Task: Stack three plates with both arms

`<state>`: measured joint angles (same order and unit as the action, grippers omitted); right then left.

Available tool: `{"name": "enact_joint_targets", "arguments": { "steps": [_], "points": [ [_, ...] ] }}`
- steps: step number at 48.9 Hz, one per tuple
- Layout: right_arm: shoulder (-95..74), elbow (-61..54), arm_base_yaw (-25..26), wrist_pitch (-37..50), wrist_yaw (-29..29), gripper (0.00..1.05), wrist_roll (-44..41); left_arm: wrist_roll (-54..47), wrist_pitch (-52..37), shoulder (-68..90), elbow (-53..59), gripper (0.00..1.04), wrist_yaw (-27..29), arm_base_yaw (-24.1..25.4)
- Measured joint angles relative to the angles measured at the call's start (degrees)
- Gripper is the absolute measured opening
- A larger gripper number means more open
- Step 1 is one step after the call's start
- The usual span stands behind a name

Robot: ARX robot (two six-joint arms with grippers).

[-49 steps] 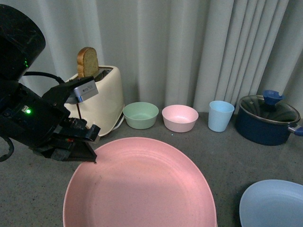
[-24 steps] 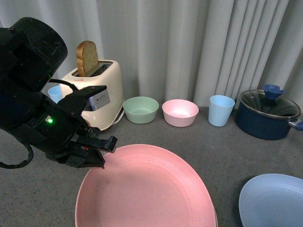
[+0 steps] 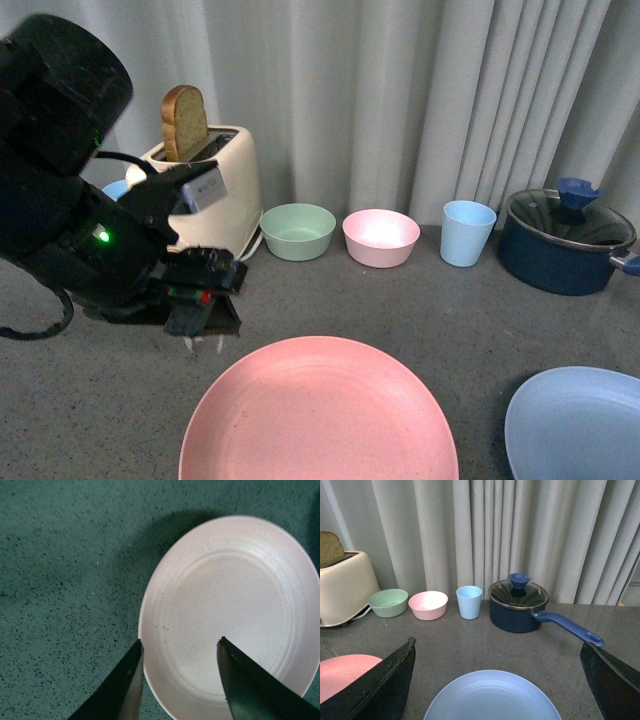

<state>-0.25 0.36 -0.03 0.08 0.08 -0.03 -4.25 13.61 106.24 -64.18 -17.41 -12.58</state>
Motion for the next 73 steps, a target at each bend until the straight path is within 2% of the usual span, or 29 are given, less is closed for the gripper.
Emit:
{"name": "enact_joint_targets", "arguments": {
  "steps": [2, 6, 9, 12, 19, 21, 22, 24, 26, 30, 33, 39, 43, 44, 56, 62, 66, 73],
  "points": [
    [0.0, 0.0, 0.0, 0.0, 0.0, 0.97, 0.0, 0.9, -1.0, -0.8, 0.0, 0.56, -1.1, 0.7],
    [0.0, 0.0, 0.0, 0.0, 0.0, 0.97, 0.0, 5.8, -7.8, -5.5, 2.2, 0.75, -3.3, 3.6],
    [0.0, 0.0, 0.0, 0.0, 0.0, 0.97, 0.0, 8.3, -14.4, -10.0, 5.9, 0.88, -2.1, 5.5],
    [0.0, 0.0, 0.0, 0.0, 0.0, 0.97, 0.0, 9.9, -16.4, -12.9, 7.7, 0.99, -1.7, 6.5],
    [0.0, 0.0, 0.0, 0.0, 0.0, 0.97, 0.0, 11.0, -16.7, -13.6, 8.1, 0.98, -1.6, 6.8],
    [0.0, 0.0, 0.0, 0.0, 0.0, 0.97, 0.0, 10.2, -21.0, -13.0, 9.8, 0.95, 2.3, 6.2],
    [0.0, 0.0, 0.0, 0.0, 0.0, 0.97, 0.0, 8.9, -30.3, -13.0, 13.2, 0.89, 8.7, 5.7],
    [0.0, 0.0, 0.0, 0.0, 0.0, 0.97, 0.0, 7.2, -44.5, -13.1, 19.5, 0.81, 17.5, 5.2],
    [0.0, 0.0, 0.0, 0.0, 0.0, 0.97, 0.0, 6.6, -53.9, -13.8, 24.2, 0.73, 21.0, 5.2],
    [0.0, 0.0, 0.0, 0.0, -0.1, 0.97, 0.0, 5.7, -65.0, -16.5, 30.5, 0.61, 23.1, 5.9],
    [0.0, 0.0, 0.0, 0.0, 0.0, 0.97, 0.0, 5.4, -69.7, -20.2, 34.4, 0.48, 23.2, 6.8],
    [0.0, 0.0, 0.0, 0.0, 0.0, 0.97, 0.0, 5.2, -71.1, -25.3, 40.3, 0.27, 22.4, 7.8],
    [0.0, 0.0, 0.0, 0.0, 0.0, 0.97, 0.0, 4.9, -71.1, -29.2, 45.7, 0.05, 21.2, 8.2],
    [0.0, 0.0, 0.0, 0.0, 0.0, 0.97, 0.0, 5.0, -71.1, -30.1, 46.5, 0.03, 21.1, 8.3],
    [0.0, 0.0, 0.0, 0.0, 0.0, 0.97, 0.0, 4.7, -69.4, -38.8, 53.0, 0.04, 17.8, 12.3],
    [0.0, 0.0, 0.0, 0.0, 0.0, 0.97, 0.0, 4.7, -67.5, -43.4, 55.8, 0.04, 17.6, 12.4],
    [0.0, 0.0, 0.0, 0.0, 0.0, 0.97, 0.0, 4.7, -70.0, -44.3, 58.9, 0.04, 17.4, 12.4],
    [0.0, 0.0, 0.0, 0.0, 0.0, 0.97, 0.0, 4.7, -64.1, -52.3, 61.4, 0.04, 17.4, 12.5]
  ]
}}
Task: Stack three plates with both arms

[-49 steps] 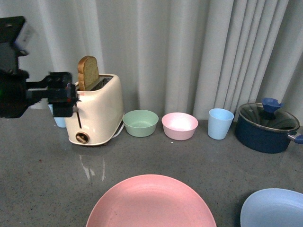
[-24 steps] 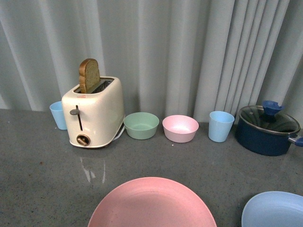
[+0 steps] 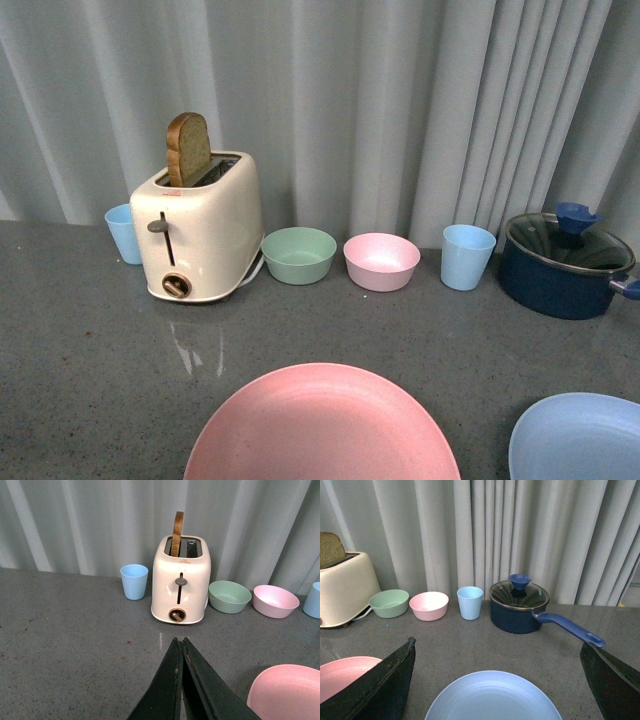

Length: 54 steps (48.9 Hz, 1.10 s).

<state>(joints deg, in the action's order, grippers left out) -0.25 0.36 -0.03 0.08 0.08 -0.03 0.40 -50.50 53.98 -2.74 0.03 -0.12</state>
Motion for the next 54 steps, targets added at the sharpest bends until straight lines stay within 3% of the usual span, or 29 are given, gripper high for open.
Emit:
{"name": "enact_joint_targets", "arguments": {
  "steps": [26, 54],
  "points": [
    [0.0, 0.0, 0.0, 0.0, 0.0, 0.97, 0.0, 0.0, 22.3, -25.6, 1.2, 0.04, 0.0, 0.0],
    [0.0, 0.0, 0.0, 0.0, 0.0, 0.97, 0.0, 0.0, 36.0, -39.7, 1.2, 0.04, 0.0, 0.0]
  ]
}}
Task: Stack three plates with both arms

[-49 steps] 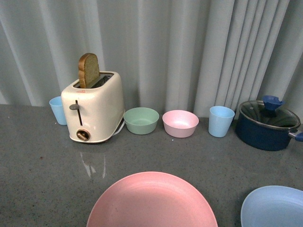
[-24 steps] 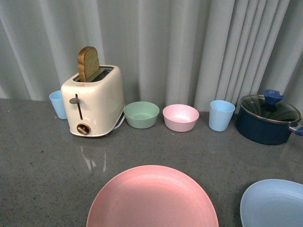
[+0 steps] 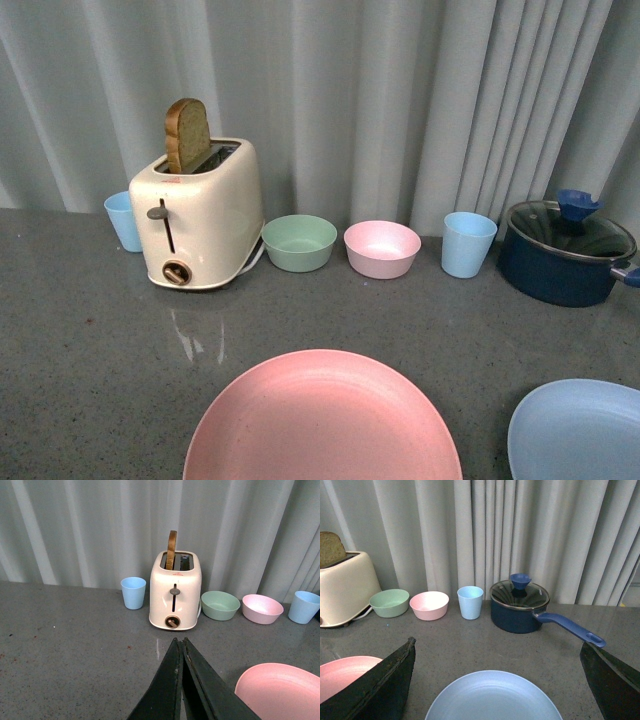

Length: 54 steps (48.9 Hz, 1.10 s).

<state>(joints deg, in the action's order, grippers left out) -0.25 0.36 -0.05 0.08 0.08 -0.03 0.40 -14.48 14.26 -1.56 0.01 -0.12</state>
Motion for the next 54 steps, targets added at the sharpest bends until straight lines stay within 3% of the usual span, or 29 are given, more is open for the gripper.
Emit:
{"name": "enact_joint_targets", "arguments": {
  "steps": [16, 23, 34, 48, 53, 54],
  "points": [
    [0.0, 0.0, 0.0, 0.0, 0.0, 0.97, 0.0, 0.0, 4.2, -4.3, 0.0, 0.04, 0.0, 0.0],
    [0.0, 0.0, 0.0, 0.0, 0.0, 0.97, 0.0, 0.0, 14.0, -12.4, 0.0, 0.04, 0.0, 0.0],
    [0.0, 0.0, 0.0, 0.0, 0.0, 0.97, 0.0, 0.0, 14.4, -14.0, 0.0, 0.04, 0.0, 0.0],
    [0.0, 0.0, 0.0, 0.0, 0.0, 0.97, 0.0, 0.0, 14.4, -14.0, 0.0, 0.50, 0.0, 0.0],
    [-0.5, 0.2, 0.2, -0.8, 0.1, 0.97, 0.9, 0.0, 14.4, -14.1, 0.0, 0.74, 0.0, 0.0],
    [-2.7, 2.1, 1.1, -5.3, 1.8, 0.97, 3.0, 0.0, 14.4, -14.1, 0.0, 0.79, 0.0, 0.0]
  ]
}}
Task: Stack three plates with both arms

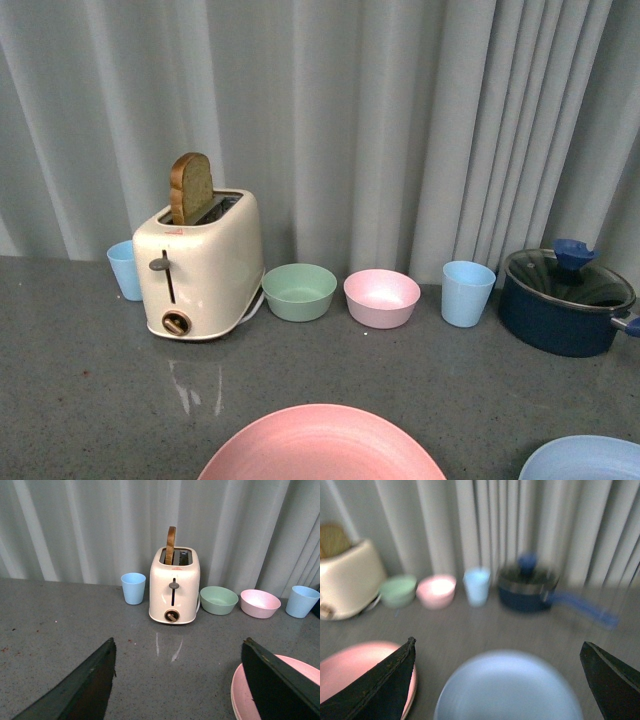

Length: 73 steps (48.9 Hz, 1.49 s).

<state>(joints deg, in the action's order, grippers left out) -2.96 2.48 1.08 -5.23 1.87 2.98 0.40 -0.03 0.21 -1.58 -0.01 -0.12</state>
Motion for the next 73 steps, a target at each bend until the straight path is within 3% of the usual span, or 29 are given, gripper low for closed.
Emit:
{"name": "enact_joint_targets", "arguments": {
  "steps": [2, 4, 7, 11, 15, 21, 29, 53, 61, 73],
  "points": [
    [-8.3, 4.0, 4.4, -5.4, 6.4, 0.97, 5.1, 0.0, 0.0, 0.0, 0.0, 0.90, 0.0, 0.0],
    [-19.8, 8.0, 12.0, -3.1, 14.3, 0.97, 7.7, 0.0, 0.0, -0.1, 0.0, 0.98, 0.0, 0.0],
    [-34.0, 13.9, 21.9, 1.4, 23.0, 0.97, 5.6, -0.2, 0.0, -0.1, 0.0, 0.97, 0.0, 0.0],
    [-50.9, 19.4, 29.2, 5.3, 21.9, 0.97, -4.2, -0.2, 0.0, -0.1, 0.0, 0.98, 0.0, 0.0],
    [-66.4, 21.0, 32.2, 9.8, 18.4, 0.97, -14.6, -0.2, 0.0, -0.1, 0.0, 0.98, 0.0, 0.0],
    [-83.6, 21.2, 31.2, 18.5, 17.0, 0.97, -20.2, -0.2, 0.0, -0.1, 0.0, 0.98, 0.0, 0.0],
    [-97.3, 23.5, 27.8, 25.4, 15.4, 0.97, -19.8, -0.2, 0.0, -0.1, 0.0, 0.98, 0.0, 0.0],
    [-111.6, 29.9, 25.5, 30.2, 12.7, 0.97, -13.7, -0.2, 0.0, -0.1, 0.0, 0.98, 0.0, 0.0],
    [-113.1, 31.0, 25.2, 30.1, 13.1, 0.76, -12.2, -0.2, 0.0, -0.1, 0.0, 0.98, 0.0, 0.0],
    [-113.6, 31.4, 27.2, 29.5, 14.2, 0.28, -10.1, -0.2, 0.0, -0.1, 0.0, 0.98, 0.0, 0.0]
  ]
}}
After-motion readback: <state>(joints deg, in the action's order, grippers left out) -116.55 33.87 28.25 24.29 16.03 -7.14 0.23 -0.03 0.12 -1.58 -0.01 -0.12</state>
